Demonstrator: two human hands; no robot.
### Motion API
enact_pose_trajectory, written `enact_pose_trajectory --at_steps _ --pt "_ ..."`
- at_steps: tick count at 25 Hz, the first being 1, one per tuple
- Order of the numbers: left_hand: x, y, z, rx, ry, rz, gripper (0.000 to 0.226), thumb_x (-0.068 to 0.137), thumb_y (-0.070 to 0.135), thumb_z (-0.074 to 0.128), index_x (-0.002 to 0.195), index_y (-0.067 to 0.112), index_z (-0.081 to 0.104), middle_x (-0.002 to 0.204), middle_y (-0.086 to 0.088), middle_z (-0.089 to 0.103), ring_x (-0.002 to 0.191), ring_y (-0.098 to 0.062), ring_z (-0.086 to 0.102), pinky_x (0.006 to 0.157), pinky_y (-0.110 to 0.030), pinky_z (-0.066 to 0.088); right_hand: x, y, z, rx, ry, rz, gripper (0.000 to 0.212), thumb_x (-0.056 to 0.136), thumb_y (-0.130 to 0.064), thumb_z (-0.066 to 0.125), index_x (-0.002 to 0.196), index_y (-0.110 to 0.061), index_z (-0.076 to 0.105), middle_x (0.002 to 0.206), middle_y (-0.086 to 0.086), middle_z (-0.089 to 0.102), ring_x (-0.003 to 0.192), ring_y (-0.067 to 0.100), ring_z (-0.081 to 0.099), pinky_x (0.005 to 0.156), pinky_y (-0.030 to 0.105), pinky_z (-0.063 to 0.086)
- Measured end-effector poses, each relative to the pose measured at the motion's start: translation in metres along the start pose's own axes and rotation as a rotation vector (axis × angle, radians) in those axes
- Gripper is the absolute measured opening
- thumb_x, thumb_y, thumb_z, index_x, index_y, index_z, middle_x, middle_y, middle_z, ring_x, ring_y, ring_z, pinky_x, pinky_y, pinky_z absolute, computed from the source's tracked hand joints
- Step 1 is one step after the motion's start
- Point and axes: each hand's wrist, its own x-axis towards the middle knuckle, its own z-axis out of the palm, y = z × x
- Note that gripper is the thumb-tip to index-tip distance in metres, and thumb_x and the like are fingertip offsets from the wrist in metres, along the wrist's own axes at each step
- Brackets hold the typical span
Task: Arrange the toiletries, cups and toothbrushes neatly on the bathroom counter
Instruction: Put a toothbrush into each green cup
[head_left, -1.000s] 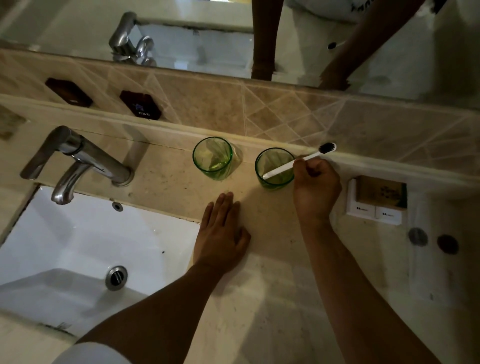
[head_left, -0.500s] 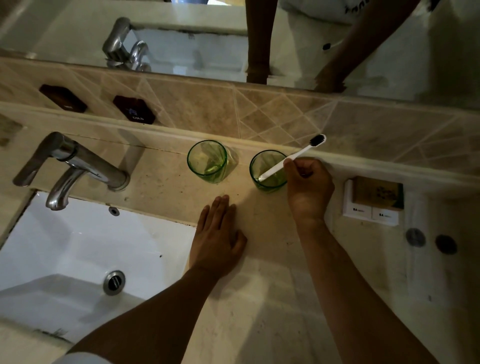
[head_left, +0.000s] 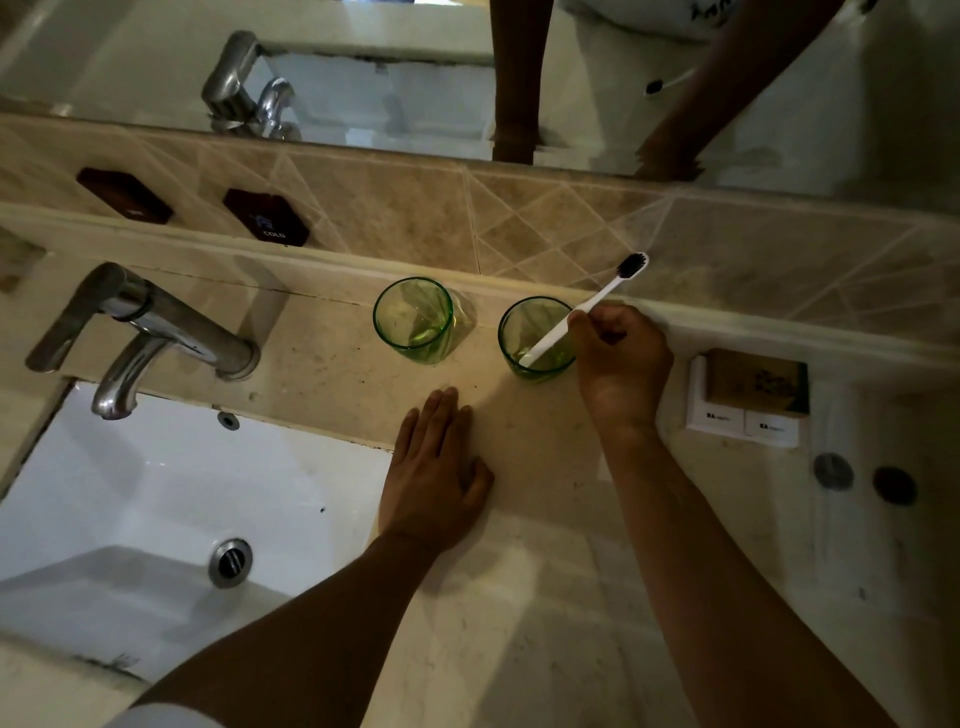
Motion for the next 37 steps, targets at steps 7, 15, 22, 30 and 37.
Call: enact_pose_trajectory --at_steps 7,15,22,30,37 --pt "-0.001 0.0 0.001 -0.016 0.01 0.005 0.073 0.095 0.053 0.035 0.158 0.02 0.02 0.168 -0.003 0.01 0.155 -0.015 0.0 0.127 -0.04 0.006 0.001 0.002 0.006 -0.034 0.021 0.028 0.014 0.08 -0.026 0.075 0.087 -0.015 0.07 0.08 -0.003 0.07 0.067 0.004 0.061 0.058 0.006 0.042" --pt "0.0 -0.002 0.004 -0.004 0.019 0.004 0.073 0.095 0.053 0.038 0.157 0.02 0.02 0.168 -0.003 0.01 0.155 -0.016 0.0 0.126 -0.038 0.004 -0.005 0.013 -0.001 -0.043 -0.061 0.087 0.034 0.081 -0.04 0.076 0.104 -0.018 0.066 0.088 -0.006 0.067 0.077 0.005 0.061 0.065 0.009 0.042" --pt "0.001 -0.003 0.002 -0.005 0.053 0.027 0.069 0.093 0.043 0.05 0.152 0.012 0.035 0.165 -0.009 0.023 0.154 -0.022 0.014 0.126 -0.041 0.008 -0.104 0.049 -0.082 -0.172 -0.223 0.177 0.003 0.088 -0.024 0.066 0.087 -0.025 0.068 0.08 -0.009 0.068 0.07 0.005 0.063 0.055 0.005 0.043" --pt "-0.001 -0.001 0.003 -0.033 0.058 0.034 0.064 0.092 0.042 0.047 0.149 0.013 0.038 0.164 -0.01 0.026 0.153 -0.025 0.017 0.125 -0.042 0.011 -0.238 0.1 -0.184 -0.644 -0.576 0.188 0.005 0.085 -0.035 0.068 0.088 -0.034 0.064 0.088 -0.016 0.062 0.078 -0.001 0.059 0.073 0.021 0.052" --pt "-0.003 0.001 0.002 -0.051 0.088 0.041 0.062 0.095 0.04 0.045 0.15 0.012 0.037 0.164 -0.011 0.026 0.153 -0.026 0.018 0.126 -0.041 0.01 -0.293 0.107 -0.204 -1.021 -0.755 0.073 0.008 0.089 -0.045 0.056 0.092 -0.038 0.054 0.094 -0.014 0.053 0.085 0.004 0.051 0.073 0.021 0.046"
